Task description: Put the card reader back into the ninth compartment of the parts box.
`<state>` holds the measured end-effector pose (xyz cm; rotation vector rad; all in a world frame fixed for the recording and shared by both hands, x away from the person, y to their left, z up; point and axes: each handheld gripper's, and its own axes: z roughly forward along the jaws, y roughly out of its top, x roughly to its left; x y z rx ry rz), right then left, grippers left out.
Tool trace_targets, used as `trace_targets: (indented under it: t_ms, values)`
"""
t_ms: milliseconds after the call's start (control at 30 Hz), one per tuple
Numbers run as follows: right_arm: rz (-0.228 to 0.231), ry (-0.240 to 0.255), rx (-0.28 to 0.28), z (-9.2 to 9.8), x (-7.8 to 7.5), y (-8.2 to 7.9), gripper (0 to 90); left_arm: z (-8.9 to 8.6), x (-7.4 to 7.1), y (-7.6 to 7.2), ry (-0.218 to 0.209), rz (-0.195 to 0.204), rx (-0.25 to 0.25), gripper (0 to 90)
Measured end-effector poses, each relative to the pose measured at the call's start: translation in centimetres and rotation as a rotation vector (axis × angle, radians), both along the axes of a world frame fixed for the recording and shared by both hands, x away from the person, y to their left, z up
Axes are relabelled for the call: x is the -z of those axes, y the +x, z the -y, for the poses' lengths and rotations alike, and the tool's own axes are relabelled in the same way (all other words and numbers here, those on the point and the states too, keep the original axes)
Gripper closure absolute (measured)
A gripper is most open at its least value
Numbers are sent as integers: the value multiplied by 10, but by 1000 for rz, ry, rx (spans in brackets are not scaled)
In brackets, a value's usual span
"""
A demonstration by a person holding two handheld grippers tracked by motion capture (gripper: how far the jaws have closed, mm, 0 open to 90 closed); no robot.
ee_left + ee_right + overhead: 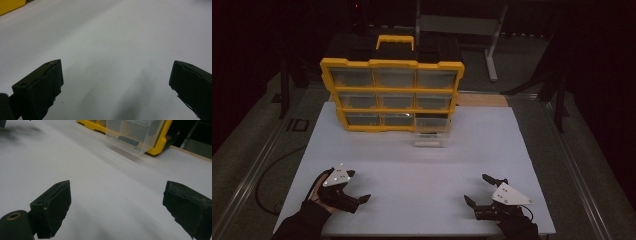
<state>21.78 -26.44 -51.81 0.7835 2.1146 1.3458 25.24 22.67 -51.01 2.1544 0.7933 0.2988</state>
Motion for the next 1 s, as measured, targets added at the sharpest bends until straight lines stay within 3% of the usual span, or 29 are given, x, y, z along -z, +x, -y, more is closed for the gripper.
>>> trace_targets:
  t_ms: [333, 700, 1000]
  values:
    - [4, -2, -3, 0, 0, 0, 83, -7, 6, -7, -6, 30, -48, 3]
    - [7, -7, -9, -1, 0, -1, 82, -3, 8, -8, 48, 86, -95, 4]
    - [3, -9, -9, -1, 0, -1, 82, -4, 10, -7, 42, 91, -108, 4]
